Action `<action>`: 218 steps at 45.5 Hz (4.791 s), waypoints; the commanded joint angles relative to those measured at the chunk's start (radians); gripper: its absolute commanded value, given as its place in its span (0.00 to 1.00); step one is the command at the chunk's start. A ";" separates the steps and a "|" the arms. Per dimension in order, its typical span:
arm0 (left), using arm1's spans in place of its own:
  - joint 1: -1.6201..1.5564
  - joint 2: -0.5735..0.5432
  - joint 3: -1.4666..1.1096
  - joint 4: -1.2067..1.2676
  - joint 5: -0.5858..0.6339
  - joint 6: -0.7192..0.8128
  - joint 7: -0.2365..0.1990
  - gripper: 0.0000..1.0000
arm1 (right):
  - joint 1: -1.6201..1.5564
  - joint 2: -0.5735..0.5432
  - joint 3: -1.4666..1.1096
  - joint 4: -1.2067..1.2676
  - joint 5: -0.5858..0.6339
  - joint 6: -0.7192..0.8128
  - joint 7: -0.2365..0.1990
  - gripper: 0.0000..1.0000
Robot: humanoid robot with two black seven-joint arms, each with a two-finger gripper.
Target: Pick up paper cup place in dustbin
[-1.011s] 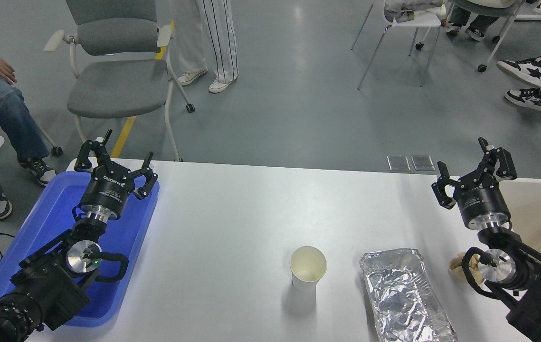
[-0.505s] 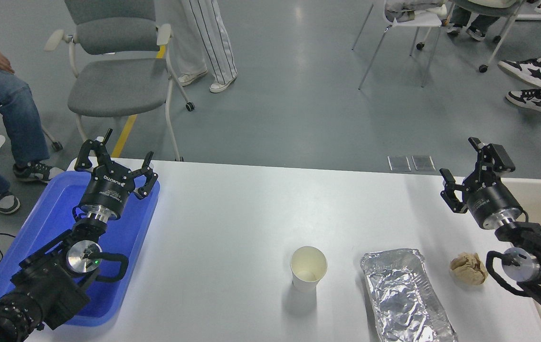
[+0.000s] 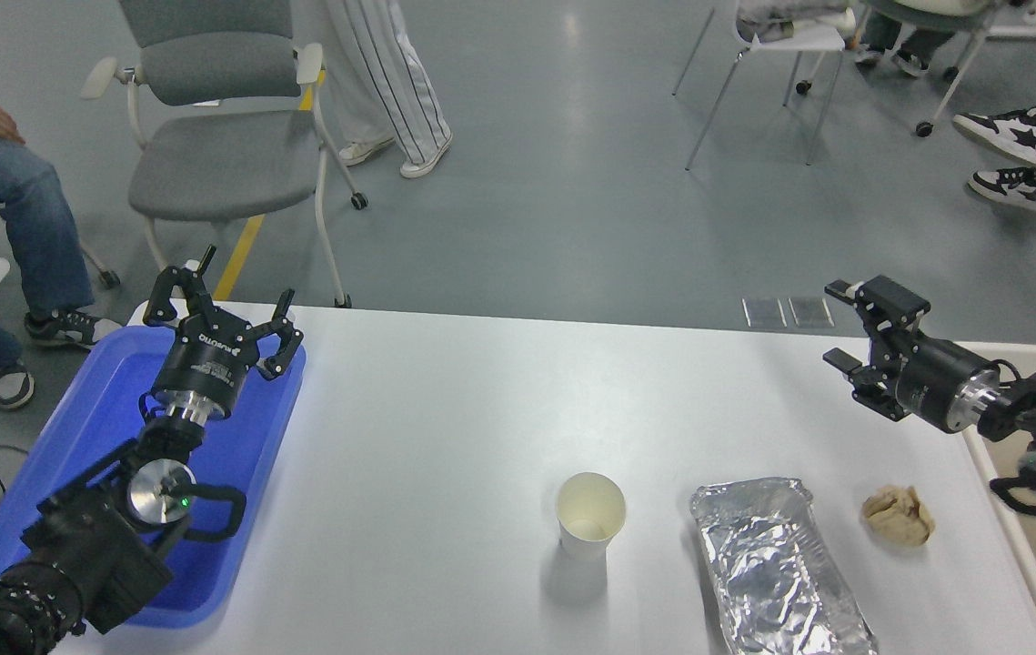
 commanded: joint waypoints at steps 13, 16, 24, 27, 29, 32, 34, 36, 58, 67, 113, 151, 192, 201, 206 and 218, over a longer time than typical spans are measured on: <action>0.000 0.000 0.000 -0.001 0.000 0.000 0.000 1.00 | 0.510 -0.024 -0.649 0.156 -0.091 0.172 0.000 1.00; 0.000 0.000 0.002 -0.001 0.000 -0.001 0.000 1.00 | 0.551 -0.021 -0.674 0.167 -0.162 0.186 0.000 1.00; 0.000 0.000 0.002 -0.001 0.000 0.000 0.000 1.00 | 0.732 -0.019 -0.700 0.256 -0.470 0.268 0.000 1.00; 0.000 0.000 0.002 -0.001 0.000 0.000 0.000 1.00 | 0.789 -0.013 -0.700 0.290 -0.530 0.296 0.000 1.00; 0.000 0.000 0.002 -0.001 0.000 0.000 0.000 1.00 | 0.815 0.005 -0.700 0.308 -0.549 0.311 0.000 1.00; 0.000 0.000 0.002 -0.001 0.000 0.000 0.000 1.00 | 0.856 0.053 -0.701 0.339 -0.560 0.356 0.002 1.00; 0.000 0.000 0.002 -0.001 0.000 0.000 0.000 1.00 | 0.890 0.088 -0.703 0.359 -0.572 0.400 0.000 1.00; 0.000 0.000 0.000 0.001 0.000 0.000 0.000 1.00 | 0.924 0.126 -0.703 0.375 -0.589 0.445 0.000 1.00; 0.002 0.000 -0.002 0.001 -0.001 0.000 0.000 1.00 | 1.182 0.326 -0.661 0.435 -0.518 0.549 -0.299 1.00; 0.002 0.000 -0.002 0.001 -0.003 0.002 0.000 1.00 | 1.179 0.343 -0.641 0.434 -0.457 0.549 -0.320 1.00; 0.000 0.000 0.000 0.001 -0.001 0.000 0.000 1.00 | 1.197 0.432 -0.641 0.481 -0.285 0.549 -0.480 1.00; 0.002 0.000 -0.001 -0.001 0.000 -0.001 0.000 1.00 | 0.858 0.588 -0.439 0.428 -0.250 0.364 -0.492 0.96; 0.000 0.000 0.000 -0.001 0.000 -0.001 0.000 1.00 | 0.453 0.680 -0.321 0.202 -0.435 0.181 -0.578 0.96; 0.000 0.000 0.000 -0.001 0.000 -0.001 0.000 1.00 | 0.412 0.680 -0.318 0.187 -0.437 0.178 -0.581 0.95; 0.002 0.000 0.002 -0.001 0.000 -0.001 0.000 1.00 | 0.409 0.680 -0.310 0.188 -0.431 0.169 -0.581 0.95; 0.002 0.000 0.002 -0.001 0.000 -0.001 0.000 1.00 | 0.387 0.680 -0.276 0.185 -0.428 0.150 -0.584 0.95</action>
